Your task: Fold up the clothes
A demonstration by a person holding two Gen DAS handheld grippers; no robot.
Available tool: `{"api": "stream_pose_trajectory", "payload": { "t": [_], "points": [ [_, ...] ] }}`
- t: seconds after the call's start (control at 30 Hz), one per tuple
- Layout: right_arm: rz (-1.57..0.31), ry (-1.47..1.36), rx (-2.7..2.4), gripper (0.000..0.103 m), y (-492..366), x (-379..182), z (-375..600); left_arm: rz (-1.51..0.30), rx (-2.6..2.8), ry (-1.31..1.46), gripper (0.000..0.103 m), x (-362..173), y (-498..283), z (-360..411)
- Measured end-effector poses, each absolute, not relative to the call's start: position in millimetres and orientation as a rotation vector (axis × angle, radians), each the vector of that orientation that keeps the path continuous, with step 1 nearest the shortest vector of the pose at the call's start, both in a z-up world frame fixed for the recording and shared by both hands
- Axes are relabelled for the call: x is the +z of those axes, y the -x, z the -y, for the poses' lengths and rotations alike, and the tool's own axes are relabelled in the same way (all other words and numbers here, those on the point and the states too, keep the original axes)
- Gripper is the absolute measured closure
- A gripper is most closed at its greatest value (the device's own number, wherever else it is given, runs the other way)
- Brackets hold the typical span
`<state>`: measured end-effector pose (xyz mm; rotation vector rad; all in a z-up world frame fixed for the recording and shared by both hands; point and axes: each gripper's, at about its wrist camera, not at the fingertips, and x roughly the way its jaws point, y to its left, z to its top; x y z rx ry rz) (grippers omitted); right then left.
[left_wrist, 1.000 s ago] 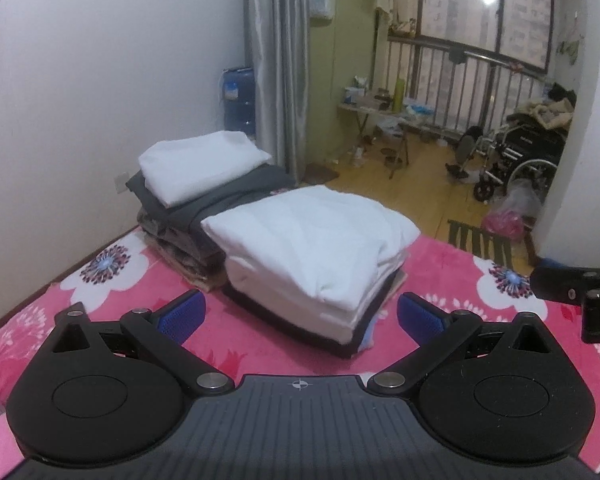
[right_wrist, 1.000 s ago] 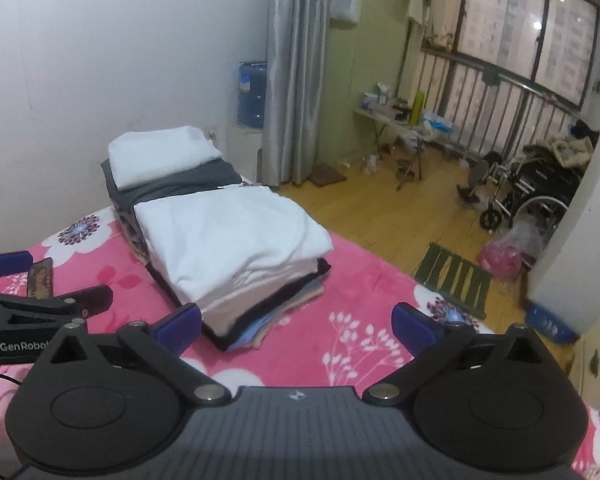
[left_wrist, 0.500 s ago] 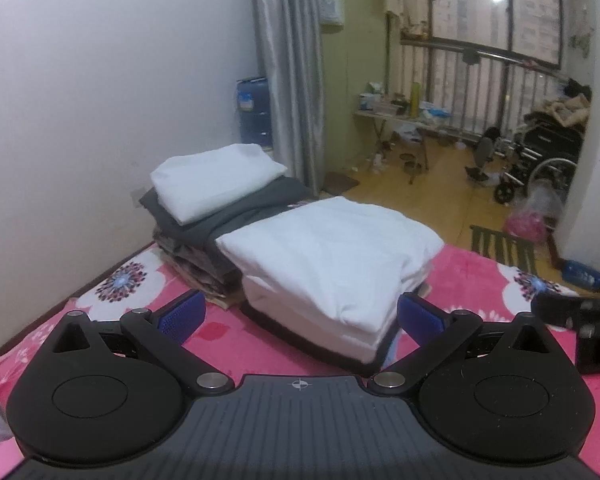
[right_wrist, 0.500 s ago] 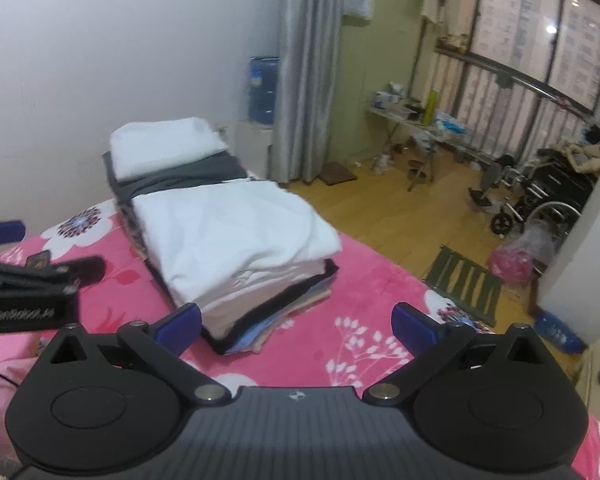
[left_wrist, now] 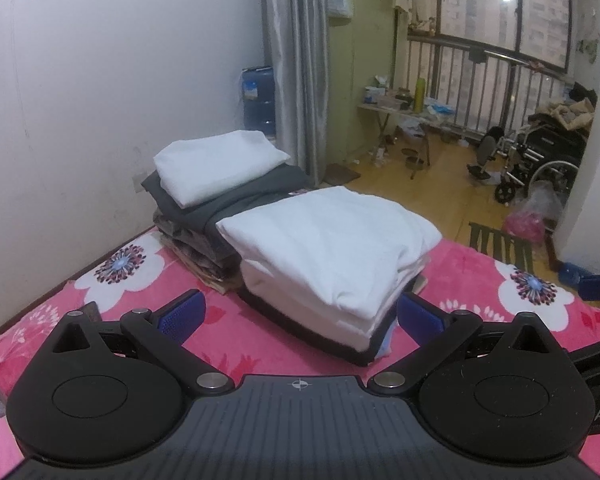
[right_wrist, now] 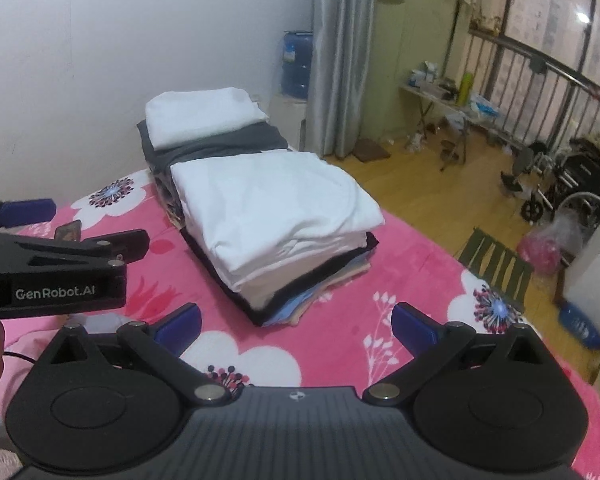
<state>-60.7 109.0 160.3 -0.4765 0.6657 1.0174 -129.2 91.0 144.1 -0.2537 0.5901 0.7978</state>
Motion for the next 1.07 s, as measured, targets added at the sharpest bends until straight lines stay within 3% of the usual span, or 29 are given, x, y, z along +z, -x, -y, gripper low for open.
{"api": "stream_pose_trajectory", "payload": {
  "t": [1.07],
  "points": [
    [-0.660, 0.518, 1.006, 0.000, 66.7, 159.1, -104.6, -0.592, 0.839, 0.290, 0.000, 144.1, 138.1, -89.1]
  ]
}}
